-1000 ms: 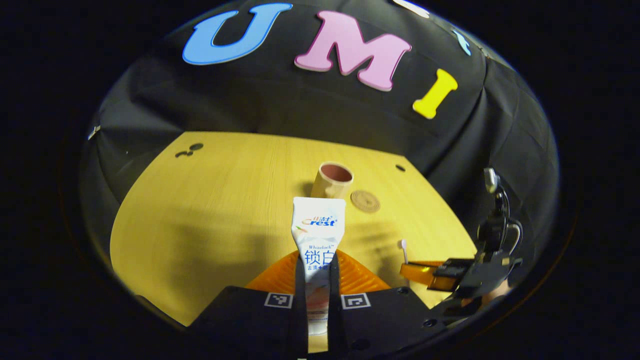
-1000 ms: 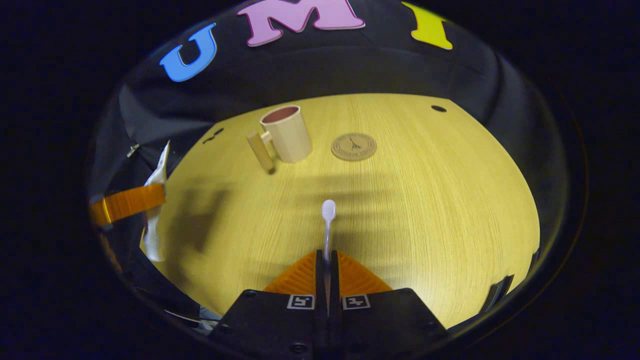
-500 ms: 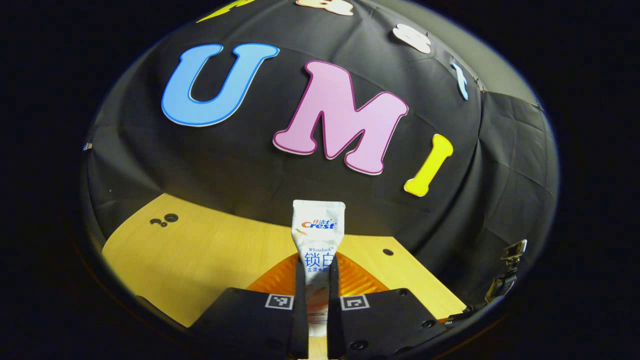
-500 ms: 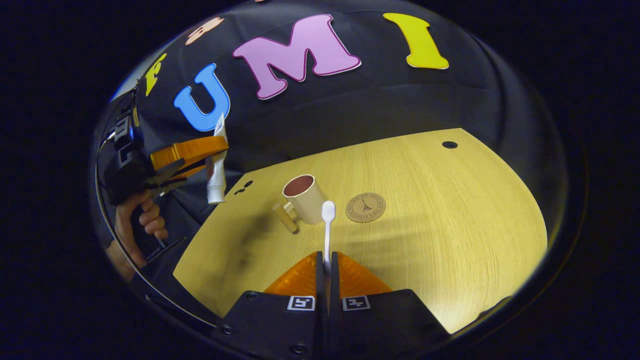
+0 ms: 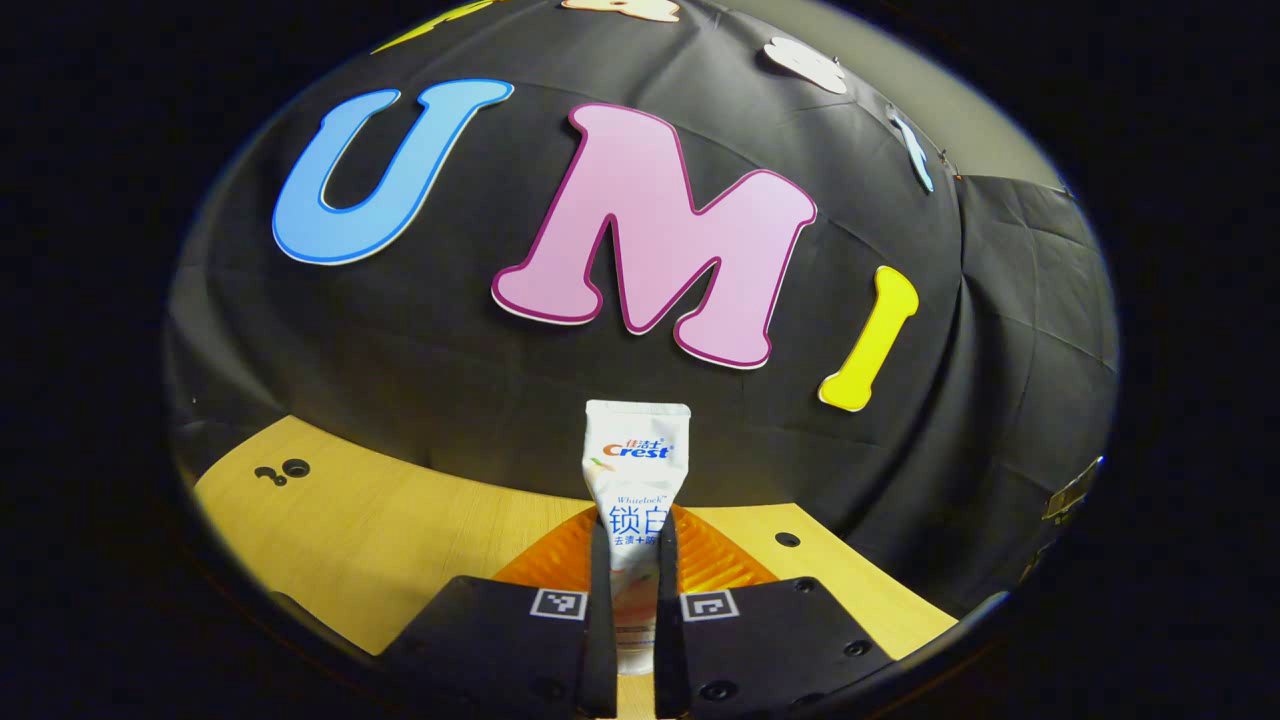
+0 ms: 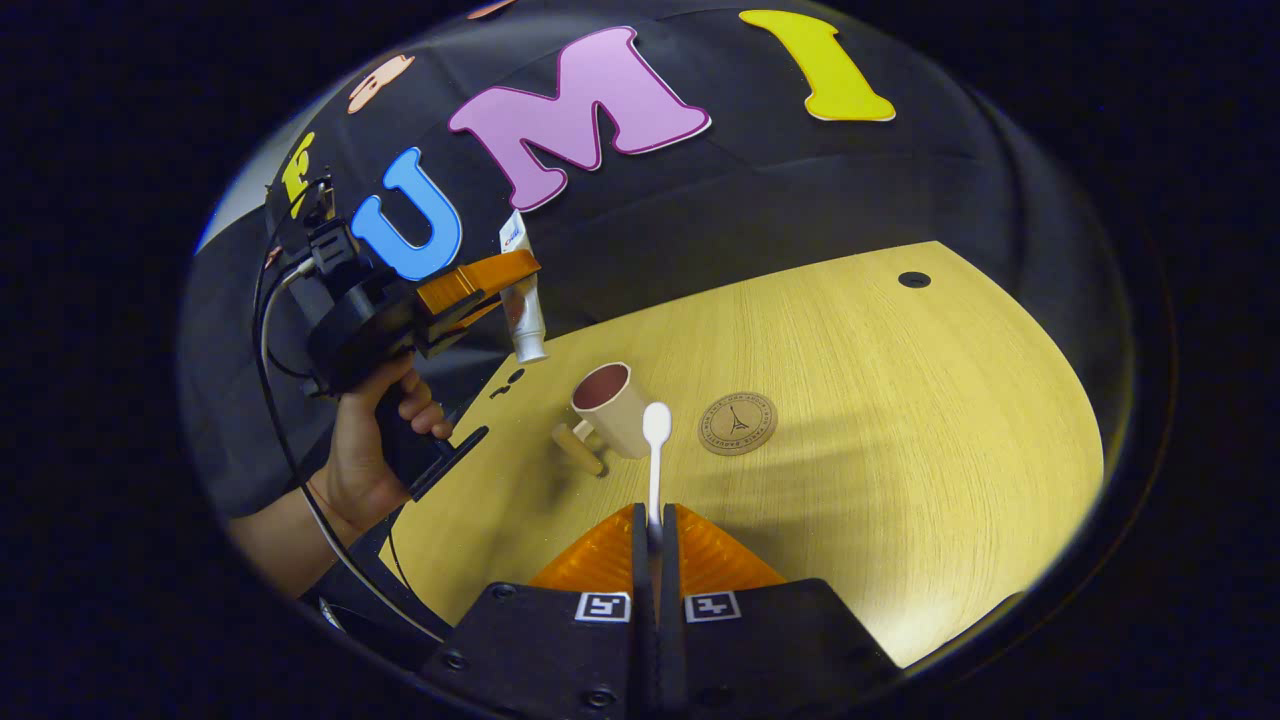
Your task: Put the toothbrush and toothpaste on the desktop into the cup, then pick up the cup and place it on the coaster on the desktop.
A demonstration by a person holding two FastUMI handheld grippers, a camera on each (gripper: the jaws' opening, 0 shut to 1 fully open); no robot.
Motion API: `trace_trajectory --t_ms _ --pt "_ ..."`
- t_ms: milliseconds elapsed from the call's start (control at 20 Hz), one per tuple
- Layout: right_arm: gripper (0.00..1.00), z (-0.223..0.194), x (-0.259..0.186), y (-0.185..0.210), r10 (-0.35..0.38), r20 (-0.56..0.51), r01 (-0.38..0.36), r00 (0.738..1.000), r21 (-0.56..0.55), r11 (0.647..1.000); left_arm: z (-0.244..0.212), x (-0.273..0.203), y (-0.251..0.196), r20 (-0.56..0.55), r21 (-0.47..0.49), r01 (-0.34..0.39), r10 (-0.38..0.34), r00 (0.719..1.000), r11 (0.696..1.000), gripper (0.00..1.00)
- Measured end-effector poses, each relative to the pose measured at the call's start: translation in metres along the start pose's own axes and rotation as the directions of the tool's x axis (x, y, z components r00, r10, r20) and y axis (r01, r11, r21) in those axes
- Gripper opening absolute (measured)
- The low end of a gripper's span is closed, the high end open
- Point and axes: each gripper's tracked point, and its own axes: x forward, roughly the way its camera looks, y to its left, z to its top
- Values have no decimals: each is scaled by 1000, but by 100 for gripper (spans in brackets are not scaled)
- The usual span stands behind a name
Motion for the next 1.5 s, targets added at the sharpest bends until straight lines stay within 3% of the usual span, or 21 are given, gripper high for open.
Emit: trace_trajectory --t_ms 750,1100,1150,1250,1300,1350,1400,1500 --pt "5 6 7 -40 -20 -29 20 999 -5 1000 -86 47 26 -117 22 -88 90 989 996 20" --pt "5 13 9 -37 -5 -20 6 1000 9 1000 -116 29 35 -187 -23 -137 130 974 990 26" --pt "5 13 9 -37 -5 -17 5 1000 11 1000 -119 25 35 -203 -30 -142 133 970 989 31" --pt "5 14 6 -34 -4 -11 4 1000 9 1000 -129 20 37 -231 -42 -152 138 963 988 29" --pt "5 14 5 -34 -6 -8 6 1000 7 1000 -128 19 35 -224 -47 -142 128 966 989 23" --pt "5 13 5 -33 -7 -6 7 1000 5 1000 -129 16 33 -231 -53 -136 121 965 989 44" --pt "5 13 4 -33 -8 -3 8 1000 5 1000 -134 12 31 -247 -56 -131 113 962 990 31" --pt "5 15 1 -30 -9 7 9 1000 10 1000 -132 7 28 -244 -47 -119 104 964 992 52"
